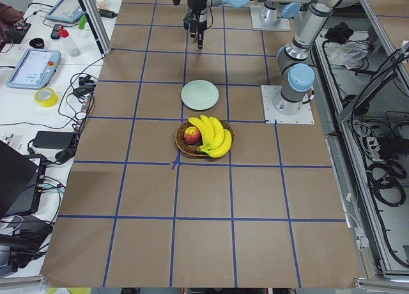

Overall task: Collect all strawberries into plate
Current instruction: 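Carry the strawberry toward the plate and release it on the table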

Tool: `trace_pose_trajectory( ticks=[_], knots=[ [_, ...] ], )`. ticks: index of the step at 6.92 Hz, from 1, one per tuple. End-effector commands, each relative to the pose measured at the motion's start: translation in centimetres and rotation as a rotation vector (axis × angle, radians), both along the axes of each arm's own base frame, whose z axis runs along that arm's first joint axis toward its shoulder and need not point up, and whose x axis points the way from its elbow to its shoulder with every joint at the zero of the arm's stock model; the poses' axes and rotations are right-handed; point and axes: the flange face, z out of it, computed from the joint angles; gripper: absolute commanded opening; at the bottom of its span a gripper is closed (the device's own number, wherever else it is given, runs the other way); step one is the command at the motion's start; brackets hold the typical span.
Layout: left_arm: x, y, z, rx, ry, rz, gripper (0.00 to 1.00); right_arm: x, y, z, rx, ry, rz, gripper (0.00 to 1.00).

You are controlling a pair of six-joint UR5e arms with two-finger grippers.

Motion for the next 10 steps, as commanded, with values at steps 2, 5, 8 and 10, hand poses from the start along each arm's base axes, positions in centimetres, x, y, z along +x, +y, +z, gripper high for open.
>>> trace_pose_trajectory(
  ticks=[2, 5, 8, 10],
  knots=[
    [0.1, 0.0, 0.0, -0.001, 0.006, 0.004, 1.0, 8.5, 0.6, 1.9, -0.055, -0.099, -0.003, 0.0],
    [0.8, -0.2, 0.0, -0.002, -0.001, 0.015, 1.0, 10.3, 0.8, -0.8, -0.024, -0.085, 0.018, 0.99],
    [2.2, -0.2, -0.2, 0.005, -0.003, 0.047, 1.0, 3.8, -2.4, 3.7, -0.05, -0.038, 0.1, 1.0],
    [2.2, -0.3, -0.3, 0.006, -0.001, 0.046, 1.0, -4.8, -4.5, 4.1, -0.036, 0.025, 0.08, 1.0]
  ],
)
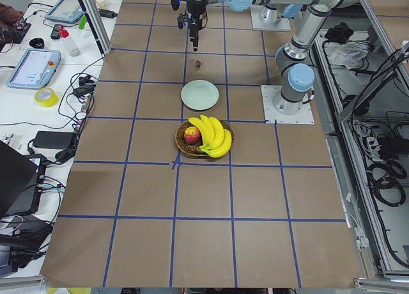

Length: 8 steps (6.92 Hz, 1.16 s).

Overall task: Collect all strawberries into plate
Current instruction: 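Carry the strawberry toward the plate and release it on the table, then reach the left gripper to the released strawberry while the right grasps another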

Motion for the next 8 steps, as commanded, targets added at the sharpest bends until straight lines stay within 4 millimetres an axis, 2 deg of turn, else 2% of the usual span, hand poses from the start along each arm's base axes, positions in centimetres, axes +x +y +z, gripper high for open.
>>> trace_pose_trajectory(
  ticks=[1, 2, 3, 4, 5, 6, 7, 8],
  knots=[
    [-0.2, -0.7, -1.1, 0.017, 0.015, -0.015, 0.94, -8.7, -0.6, -1.9, 0.029, 0.112, -0.022, 1.0],
    [-1.1, -1.5, -2.6, -0.012, 0.013, -0.05, 0.92, -8.9, 0.4, -3.4, 0.029, 0.106, -0.022, 0.92],
    [-3.2, -1.2, -4.8, -0.002, 0.012, -0.085, 0.92, -9.1, 0.7, -4.5, 0.036, 0.103, -0.022, 0.83],
    [-5.1, -2.0, -8.9, -0.013, 0.026, -0.079, 0.98, -9.2, 1.3, -5.5, 0.059, 0.11, -0.022, 0.6],
    [-8.4, -2.7, -14.5, -0.029, 0.137, -0.066, 0.99, -9.3, 1.7, -6.0, 0.053, 0.112, -0.022, 0.34],
    [-9.4, -3.3, -18.1, -0.041, 0.163, -0.076, 1.0, -9.4, 1.6, -5.9, 0.044, 0.116, -0.023, 0.23],
    [-10.3, -3.5, -21.4, 0.019, 0.169, -0.085, 1.0, -9.3, 1.4, -5.7, 0.041, 0.109, -0.023, 0.0],
    [-12.7, -2.4, -23.4, 0.052, 0.165, -0.128, 1.0, -9.2, 1.3, -5.1, 0.032, 0.103, -0.035, 0.0]
  ],
)
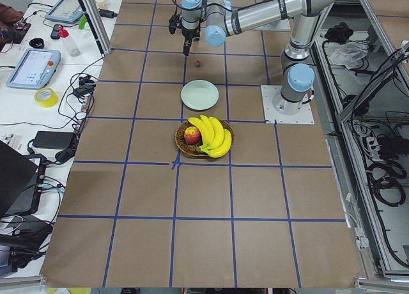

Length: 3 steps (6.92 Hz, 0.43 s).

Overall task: Collect all strawberries into plate
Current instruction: 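Reach the left gripper to the released strawberry while the right grasps another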

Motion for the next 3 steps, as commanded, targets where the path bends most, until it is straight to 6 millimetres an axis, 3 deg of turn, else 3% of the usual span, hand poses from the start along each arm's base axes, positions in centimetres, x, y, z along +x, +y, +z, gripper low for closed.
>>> trace_pose_trajectory(
  ticks=[1, 2, 3],
  knots=[
    [-2.8, 0.2, -5.8, -0.004, 0.01, -0.047, 0.92, 0.4, -1.2, 2.1, -0.04, -0.017, -0.025, 0.0],
    [-3.2, 0.9, -9.2, 0.024, 0.005, -0.056, 0.92, 1.7, -1.8, 3.5, -0.039, -0.106, -0.106, 0.0],
    [-3.1, 1.2, -11.0, 0.06, -0.006, -0.057, 0.92, 3.8, -1.0, 3.7, -0.008, -0.195, -0.167, 0.0]
  ],
)
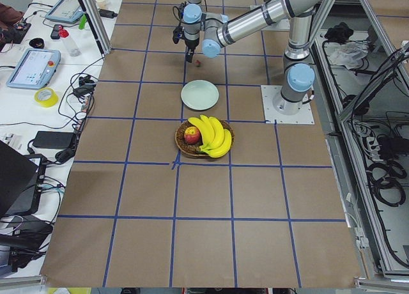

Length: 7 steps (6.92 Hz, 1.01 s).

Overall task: Collect all strawberries into plate
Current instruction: 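Reach the left gripper to the released strawberry while the right grasps another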

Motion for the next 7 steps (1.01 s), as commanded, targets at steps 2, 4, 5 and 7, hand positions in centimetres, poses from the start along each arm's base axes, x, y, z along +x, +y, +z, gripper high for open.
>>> trace_pose_trajectory(
  ticks=[2, 4, 5, 7],
  knots=[
    [-1.1, 1.0, -4.9, 0.078, -0.007, -0.02, 0.92, 2.8, 0.7, 0.9, 0.025, -0.108, -0.069, 0.0],
    [-1.0, 3.0, -6.6, 0.124, -0.012, -0.026, 0.91, 4.1, 1.4, 0.8, 0.03, -0.111, -0.067, 0.0],
    [-1.1, 2.9, -6.5, 0.116, -0.011, -0.028, 0.73, 4.7, 1.8, 0.8, 0.032, -0.109, -0.067, 0.0],
    [-1.7, 2.5, -5.9, 0.101, 0.035, -0.031, 0.59, 4.7, 1.8, 0.8, 0.033, -0.109, -0.076, 0.0]
  ],
)
